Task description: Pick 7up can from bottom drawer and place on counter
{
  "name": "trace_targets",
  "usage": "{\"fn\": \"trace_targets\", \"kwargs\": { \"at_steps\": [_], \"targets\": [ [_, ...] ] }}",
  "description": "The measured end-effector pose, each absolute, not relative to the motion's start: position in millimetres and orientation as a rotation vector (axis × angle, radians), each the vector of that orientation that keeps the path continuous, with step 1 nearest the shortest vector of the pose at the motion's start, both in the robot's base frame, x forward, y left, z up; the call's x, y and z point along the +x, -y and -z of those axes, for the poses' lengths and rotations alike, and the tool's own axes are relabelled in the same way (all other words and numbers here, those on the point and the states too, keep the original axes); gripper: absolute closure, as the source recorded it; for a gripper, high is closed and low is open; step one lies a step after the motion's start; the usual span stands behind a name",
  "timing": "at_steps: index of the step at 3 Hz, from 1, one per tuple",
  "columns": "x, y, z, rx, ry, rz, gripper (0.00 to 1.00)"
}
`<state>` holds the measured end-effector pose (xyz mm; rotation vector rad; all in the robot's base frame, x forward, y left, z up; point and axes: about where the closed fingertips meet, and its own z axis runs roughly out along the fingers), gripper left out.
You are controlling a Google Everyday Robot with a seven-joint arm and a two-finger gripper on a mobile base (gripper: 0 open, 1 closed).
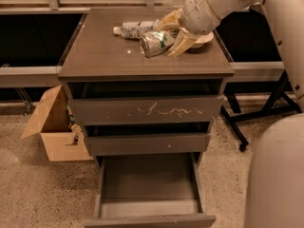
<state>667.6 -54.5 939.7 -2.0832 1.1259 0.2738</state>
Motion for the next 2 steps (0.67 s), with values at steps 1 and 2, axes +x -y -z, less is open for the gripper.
{"fn": "trace_targets", "kwargs": {
  "at_steps": [1, 2],
  "targets": [
    [697, 40, -923, -2.044, -1.130, -0.316, 1.00],
    [727, 28, -906, -2.009, -1.167, -0.349, 1.00]
  ]
}}
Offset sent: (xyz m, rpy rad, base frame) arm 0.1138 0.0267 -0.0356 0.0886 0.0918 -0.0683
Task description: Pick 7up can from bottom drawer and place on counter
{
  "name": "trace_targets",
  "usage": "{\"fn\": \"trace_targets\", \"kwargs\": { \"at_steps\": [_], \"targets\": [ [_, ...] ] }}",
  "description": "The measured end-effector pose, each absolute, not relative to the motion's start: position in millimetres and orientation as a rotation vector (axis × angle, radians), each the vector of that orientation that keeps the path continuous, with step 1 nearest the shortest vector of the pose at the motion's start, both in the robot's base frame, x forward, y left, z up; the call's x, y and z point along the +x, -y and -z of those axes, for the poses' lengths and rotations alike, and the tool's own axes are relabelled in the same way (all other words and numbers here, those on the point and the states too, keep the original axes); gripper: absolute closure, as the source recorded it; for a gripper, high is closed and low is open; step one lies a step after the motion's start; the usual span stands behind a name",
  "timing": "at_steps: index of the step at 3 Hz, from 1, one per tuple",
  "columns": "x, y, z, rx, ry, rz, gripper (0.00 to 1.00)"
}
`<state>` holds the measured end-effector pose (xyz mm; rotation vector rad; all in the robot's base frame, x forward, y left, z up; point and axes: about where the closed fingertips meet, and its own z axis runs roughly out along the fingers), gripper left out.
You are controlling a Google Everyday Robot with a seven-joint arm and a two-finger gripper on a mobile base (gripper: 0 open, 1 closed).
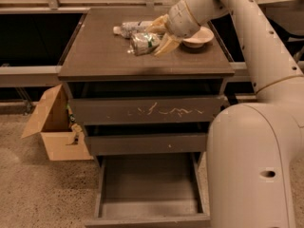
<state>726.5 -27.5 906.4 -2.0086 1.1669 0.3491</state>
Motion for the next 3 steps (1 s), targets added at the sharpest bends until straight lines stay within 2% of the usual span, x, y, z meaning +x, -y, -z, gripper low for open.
{"fn": "trace_targets", "kwargs": {
  "at_steps": [1, 2, 3],
  "targets": [
    [750, 20, -892, -1.963, -1.215, -0.373, 1.00],
    [766, 14, -874, -1.925, -1.269, -0.412, 0.84],
    [777, 11, -859, -1.894, -1.316, -0.441, 0.53]
  ]
}}
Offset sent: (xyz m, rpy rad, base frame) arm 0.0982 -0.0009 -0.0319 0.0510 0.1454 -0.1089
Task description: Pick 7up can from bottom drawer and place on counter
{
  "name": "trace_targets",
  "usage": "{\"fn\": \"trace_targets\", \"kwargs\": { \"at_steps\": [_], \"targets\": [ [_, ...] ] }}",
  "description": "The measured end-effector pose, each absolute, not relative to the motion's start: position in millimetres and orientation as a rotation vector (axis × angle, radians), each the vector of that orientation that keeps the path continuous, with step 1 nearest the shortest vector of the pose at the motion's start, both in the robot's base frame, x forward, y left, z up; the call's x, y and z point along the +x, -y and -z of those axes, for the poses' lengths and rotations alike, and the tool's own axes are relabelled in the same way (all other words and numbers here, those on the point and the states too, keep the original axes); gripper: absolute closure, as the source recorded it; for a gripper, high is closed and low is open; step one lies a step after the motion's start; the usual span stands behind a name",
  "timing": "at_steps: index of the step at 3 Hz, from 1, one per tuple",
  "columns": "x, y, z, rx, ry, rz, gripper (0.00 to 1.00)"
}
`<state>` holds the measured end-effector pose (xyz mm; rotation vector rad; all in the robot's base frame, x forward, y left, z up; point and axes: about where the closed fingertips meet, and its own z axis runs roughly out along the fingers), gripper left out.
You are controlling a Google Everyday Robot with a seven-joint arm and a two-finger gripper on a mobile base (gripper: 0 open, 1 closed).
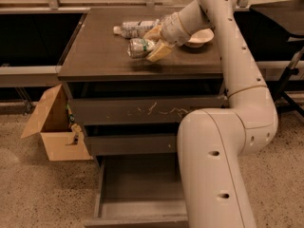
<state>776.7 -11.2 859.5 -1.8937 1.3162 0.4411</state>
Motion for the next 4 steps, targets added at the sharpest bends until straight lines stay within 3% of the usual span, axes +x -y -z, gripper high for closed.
{"fn": "trace_targets", "kwargs": {
  "at_steps": [2, 4],
  "targets": [
    [781, 11, -862, -1.856, -1.351, -0.457, 0.02],
    [780, 22, -880, -1.822, -1.371, -0.426, 0.00]
  ]
}}
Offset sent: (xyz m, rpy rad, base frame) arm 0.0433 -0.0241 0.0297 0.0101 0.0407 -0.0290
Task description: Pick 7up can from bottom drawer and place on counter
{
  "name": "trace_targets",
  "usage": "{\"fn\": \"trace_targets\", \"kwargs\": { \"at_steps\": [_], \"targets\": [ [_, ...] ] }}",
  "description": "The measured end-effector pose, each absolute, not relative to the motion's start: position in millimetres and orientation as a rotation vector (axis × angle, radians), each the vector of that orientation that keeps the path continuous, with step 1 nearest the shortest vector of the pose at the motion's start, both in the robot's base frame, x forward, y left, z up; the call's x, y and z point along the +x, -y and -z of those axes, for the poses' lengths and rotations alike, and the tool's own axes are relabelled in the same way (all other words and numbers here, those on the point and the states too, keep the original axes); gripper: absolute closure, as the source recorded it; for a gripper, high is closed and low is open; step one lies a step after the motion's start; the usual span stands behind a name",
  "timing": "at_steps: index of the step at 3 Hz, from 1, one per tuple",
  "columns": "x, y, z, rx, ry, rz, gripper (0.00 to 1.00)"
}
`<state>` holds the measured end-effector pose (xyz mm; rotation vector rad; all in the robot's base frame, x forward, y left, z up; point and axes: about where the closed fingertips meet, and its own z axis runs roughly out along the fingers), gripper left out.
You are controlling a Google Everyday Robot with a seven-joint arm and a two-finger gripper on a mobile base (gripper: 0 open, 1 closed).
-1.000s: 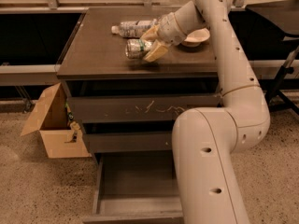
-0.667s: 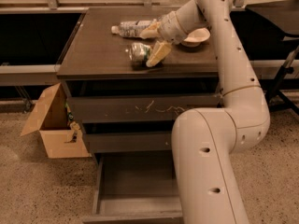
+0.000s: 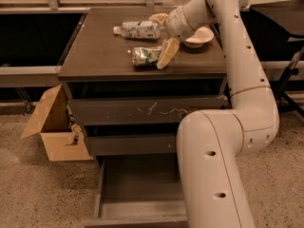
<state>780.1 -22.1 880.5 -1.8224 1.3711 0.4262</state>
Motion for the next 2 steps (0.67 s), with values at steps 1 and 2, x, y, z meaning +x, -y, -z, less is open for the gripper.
{"fn": "trace_targets", "kwargs": {
  "at_steps": [1, 2],
  "targets": [
    [777, 35, -904, -1.797, -1.372, -0.383, 0.00],
    [774, 41, -920, -1.778, -1.358, -0.368, 0.00]
  ]
}}
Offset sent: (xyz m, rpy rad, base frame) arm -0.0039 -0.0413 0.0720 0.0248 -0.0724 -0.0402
